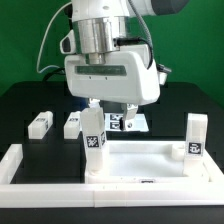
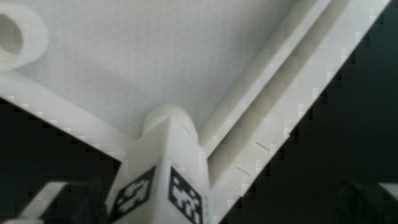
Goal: Assemble desk
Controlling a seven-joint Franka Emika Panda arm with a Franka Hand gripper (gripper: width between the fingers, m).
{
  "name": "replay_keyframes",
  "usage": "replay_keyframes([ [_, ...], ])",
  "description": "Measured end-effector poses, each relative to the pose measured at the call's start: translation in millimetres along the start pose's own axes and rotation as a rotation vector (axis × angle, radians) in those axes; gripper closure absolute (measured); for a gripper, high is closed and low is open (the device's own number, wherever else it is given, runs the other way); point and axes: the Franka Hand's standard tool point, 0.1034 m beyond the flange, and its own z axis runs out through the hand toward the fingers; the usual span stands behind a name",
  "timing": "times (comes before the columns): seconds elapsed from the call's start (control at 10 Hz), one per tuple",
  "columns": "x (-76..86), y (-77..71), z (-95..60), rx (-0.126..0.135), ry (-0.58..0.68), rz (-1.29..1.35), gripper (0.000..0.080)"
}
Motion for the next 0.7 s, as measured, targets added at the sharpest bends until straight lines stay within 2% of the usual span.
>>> replay_keyframes([
  [0.2,0.6,1.2,-0.3,0.000,-0.003,-0.047,0.0150],
  [0.4,10.4,11.5,-2.0,0.000,-0.007,-0.064,0.0150],
  [0.5,12.4,11.8,-1.1,-0.001,-0.002,-0.073,0.0150],
  [0.6,16.1,9.2,-3.3,-0.002,0.001,-0.081,0.0150],
  [0.7,29.5,-0.7,-11.4,0.004,0.005,-0.090,0.0150],
])
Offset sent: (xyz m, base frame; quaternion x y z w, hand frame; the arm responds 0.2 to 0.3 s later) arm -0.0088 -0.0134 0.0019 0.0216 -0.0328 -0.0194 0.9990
